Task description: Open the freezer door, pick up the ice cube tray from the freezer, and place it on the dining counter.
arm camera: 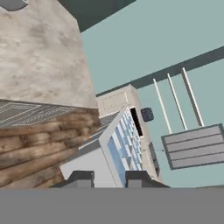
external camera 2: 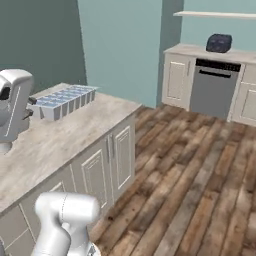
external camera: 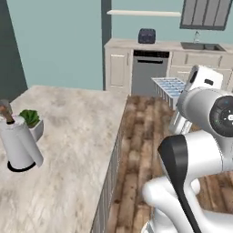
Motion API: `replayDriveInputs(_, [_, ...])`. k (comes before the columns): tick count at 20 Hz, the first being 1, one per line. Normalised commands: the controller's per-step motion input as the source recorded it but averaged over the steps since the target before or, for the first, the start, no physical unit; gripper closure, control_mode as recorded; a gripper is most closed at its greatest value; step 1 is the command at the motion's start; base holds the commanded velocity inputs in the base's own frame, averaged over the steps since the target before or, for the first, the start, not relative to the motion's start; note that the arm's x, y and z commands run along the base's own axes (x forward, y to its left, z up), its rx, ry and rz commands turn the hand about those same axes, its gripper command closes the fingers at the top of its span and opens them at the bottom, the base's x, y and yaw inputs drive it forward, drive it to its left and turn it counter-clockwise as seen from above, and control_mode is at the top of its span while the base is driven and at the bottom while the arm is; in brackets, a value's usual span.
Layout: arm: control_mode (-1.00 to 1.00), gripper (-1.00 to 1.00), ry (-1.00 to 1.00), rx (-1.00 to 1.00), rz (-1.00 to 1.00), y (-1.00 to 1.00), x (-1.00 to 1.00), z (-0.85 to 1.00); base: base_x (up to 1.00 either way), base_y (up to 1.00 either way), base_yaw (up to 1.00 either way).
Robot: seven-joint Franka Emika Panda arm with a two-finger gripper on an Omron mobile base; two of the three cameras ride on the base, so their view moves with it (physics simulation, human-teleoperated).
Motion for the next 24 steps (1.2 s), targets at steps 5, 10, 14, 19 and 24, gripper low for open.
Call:
replayDriveInputs(5, [1.0,1.0,0.0,0.0,0.0,0.0,0.0,0.0,-0.21,0.08,0.7])
replayDriveInputs(10, [1.0,1.0,0.0,0.0,0.0,0.0,0.0,0.0,-0.31,0.13,0.68])
replayDriveInputs(14, [1.0,1.0,0.0,0.0,0.0,0.0,0.0,0.0,-0.29,0.23,0.66])
replayDriveInputs(19, [1.0,1.0,0.0,0.0,0.0,0.0,0.0,0.0,-0.28,0.25,0.67])
replayDriveInputs(24, [1.0,1.0,0.0,0.0,0.0,0.0,0.0,0.0,-0.21,0.18,0.68])
